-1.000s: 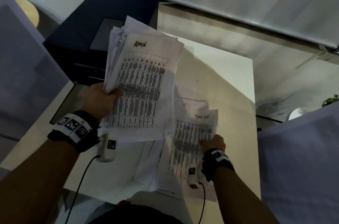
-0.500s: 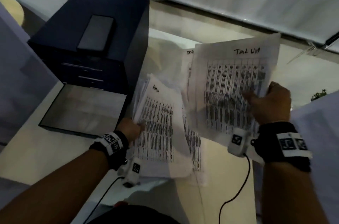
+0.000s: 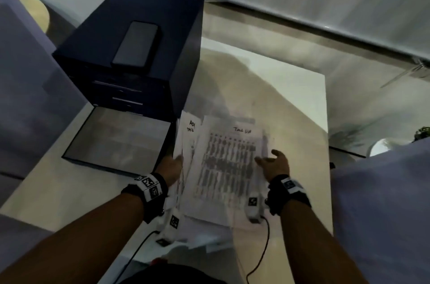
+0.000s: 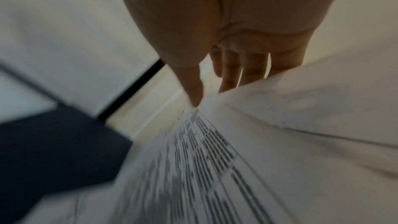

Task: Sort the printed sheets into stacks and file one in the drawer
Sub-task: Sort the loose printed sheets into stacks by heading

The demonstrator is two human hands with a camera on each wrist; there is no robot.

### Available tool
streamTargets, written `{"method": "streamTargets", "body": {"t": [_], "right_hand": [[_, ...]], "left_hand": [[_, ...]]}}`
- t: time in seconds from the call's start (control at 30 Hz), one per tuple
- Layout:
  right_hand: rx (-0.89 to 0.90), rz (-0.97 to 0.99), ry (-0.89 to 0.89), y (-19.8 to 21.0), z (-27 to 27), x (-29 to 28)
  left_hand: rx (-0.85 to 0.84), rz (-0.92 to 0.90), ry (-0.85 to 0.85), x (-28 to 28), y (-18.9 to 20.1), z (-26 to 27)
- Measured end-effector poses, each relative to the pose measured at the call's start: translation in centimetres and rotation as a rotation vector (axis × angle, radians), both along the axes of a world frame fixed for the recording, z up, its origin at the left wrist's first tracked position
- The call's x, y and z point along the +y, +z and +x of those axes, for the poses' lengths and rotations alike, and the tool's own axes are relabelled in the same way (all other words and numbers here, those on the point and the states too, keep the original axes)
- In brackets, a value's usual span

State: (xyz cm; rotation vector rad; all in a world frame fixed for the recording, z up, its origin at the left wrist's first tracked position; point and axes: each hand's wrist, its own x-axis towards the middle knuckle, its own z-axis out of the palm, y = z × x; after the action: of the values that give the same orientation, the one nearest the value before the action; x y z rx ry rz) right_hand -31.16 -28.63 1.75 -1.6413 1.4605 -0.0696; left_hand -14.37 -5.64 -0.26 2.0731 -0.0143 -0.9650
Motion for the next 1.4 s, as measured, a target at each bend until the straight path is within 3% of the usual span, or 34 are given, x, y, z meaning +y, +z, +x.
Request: {"method": "streamTargets", "body": {"t": [0.1, 0.17, 0.23, 0.3, 0.4, 0.53, 0.77, 0.93, 1.17, 1.4], "right_hand": [[0.093, -0.064, 0.227, -2.1, 1.0, 3.0], [0.082, -0.115, 0.295, -2.8, 1.1, 4.1], [0.179, -0.199, 0.172, -3.2, 0.6, 4.0], [0.359, -0.142, -0.005, -3.7, -0.7, 3.5], [0.504, -0.119, 0.002, -4.7, -2.1, 3.6], [0.423, -0.117, 0.064, -6.2, -2.0, 3.4], [0.324, -0.006, -0.061, -4.9, -0.9, 3.5], [0.244, -0.056, -0.063, -3.2, -2.1, 2.9], [0.155, -0.540, -0.013, 5.8, -2.9, -1.9], [0.042, -0.509, -0.103, 7.0, -3.4, -4.8]], "left_hand": [[0.093, -0.009, 0.012, -0.6, -0.1, 0.1], [0.037, 0.078, -0.074, -0.9, -0.3, -0.2], [-0.092, 0.112, -0.092, -1.1, -0.8, -0.3], [-0.180, 0.053, -0.073, -1.3, -0.4, -0.4], [-0.248, -0.091, -0.087, -1.6, 2.2, -0.1], [-0.349, -0.179, -0.127, -1.1, 6.2, 1.4], [-0.555, -0.160, -0.055, 0.5, 11.7, 4.6], [-0.548, -0.158, -0.045, 1.4, 11.6, 5.6], [-0.377, -0.146, -0.072, 1.1, 8.7, 3.9], [-0.242, -0.131, -0.067, 0.4, 5.9, 2.6]]}}
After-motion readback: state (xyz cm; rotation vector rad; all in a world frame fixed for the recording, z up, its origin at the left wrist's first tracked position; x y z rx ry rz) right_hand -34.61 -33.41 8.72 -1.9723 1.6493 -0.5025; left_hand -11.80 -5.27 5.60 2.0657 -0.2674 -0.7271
